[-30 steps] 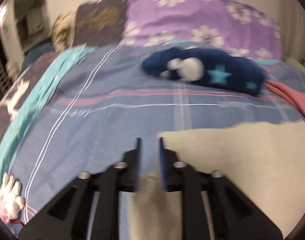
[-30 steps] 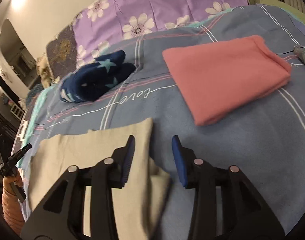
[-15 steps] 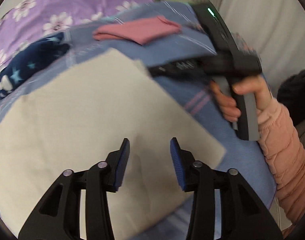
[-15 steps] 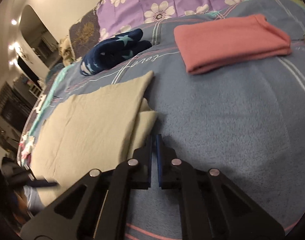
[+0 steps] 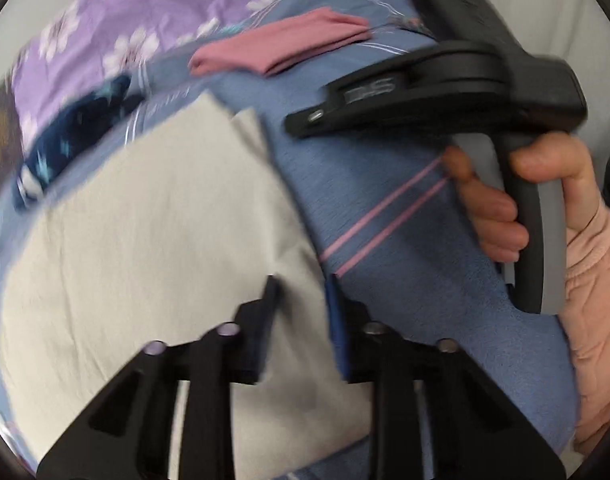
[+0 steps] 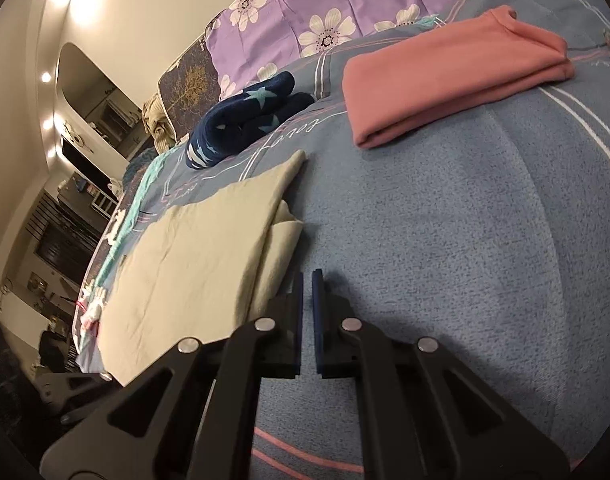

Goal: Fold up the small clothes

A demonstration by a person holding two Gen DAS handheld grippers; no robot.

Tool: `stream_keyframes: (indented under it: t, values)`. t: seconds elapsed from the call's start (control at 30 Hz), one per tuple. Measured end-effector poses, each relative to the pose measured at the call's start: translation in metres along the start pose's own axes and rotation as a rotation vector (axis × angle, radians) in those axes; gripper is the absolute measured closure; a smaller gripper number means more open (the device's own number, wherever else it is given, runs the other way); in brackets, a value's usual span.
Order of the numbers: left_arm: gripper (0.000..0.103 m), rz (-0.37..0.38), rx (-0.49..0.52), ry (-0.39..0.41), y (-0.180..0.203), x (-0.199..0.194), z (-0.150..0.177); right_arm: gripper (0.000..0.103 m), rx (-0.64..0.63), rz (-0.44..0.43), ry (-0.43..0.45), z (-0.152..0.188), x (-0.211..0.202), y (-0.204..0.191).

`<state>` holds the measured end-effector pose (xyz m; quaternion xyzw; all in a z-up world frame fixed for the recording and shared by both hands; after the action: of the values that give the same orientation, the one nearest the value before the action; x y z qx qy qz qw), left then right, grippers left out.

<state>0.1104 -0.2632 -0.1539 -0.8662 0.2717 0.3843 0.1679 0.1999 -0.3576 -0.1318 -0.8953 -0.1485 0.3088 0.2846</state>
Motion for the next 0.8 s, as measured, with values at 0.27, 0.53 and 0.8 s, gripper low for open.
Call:
stream_keyframes:
  t: [0.27, 0.53, 0.8]
  values:
    - [0.085, 0.077, -0.187, 0.035, -0.040, -0.021, 0.013, 0.098, 0.017, -0.004, -0.001, -0.001, -0.001, 0.001]
    - [0.085, 0.116, -0.227, 0.059, -0.042, -0.019, 0.017, 0.093, 0.097, -0.007, 0.008, -0.006, -0.003, 0.004]
    - [0.081, 0.108, -0.245, 0.096, -0.061, -0.022, 0.030, 0.085, 0.082, 0.041, -0.037, -0.021, 0.008, -0.016]
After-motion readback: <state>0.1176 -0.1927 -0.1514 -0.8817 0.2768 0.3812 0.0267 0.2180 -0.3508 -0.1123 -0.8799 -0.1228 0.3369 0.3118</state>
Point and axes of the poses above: each gripper's, at about its wrist camera, not at the fingertips, and x roughly the way its jaws point, y to its right, z to its underside, the point moved 7 cm from there along x, roughly the way its jaws point, and after that the axes turned 12 degrees about y, right-handed, at the moved point
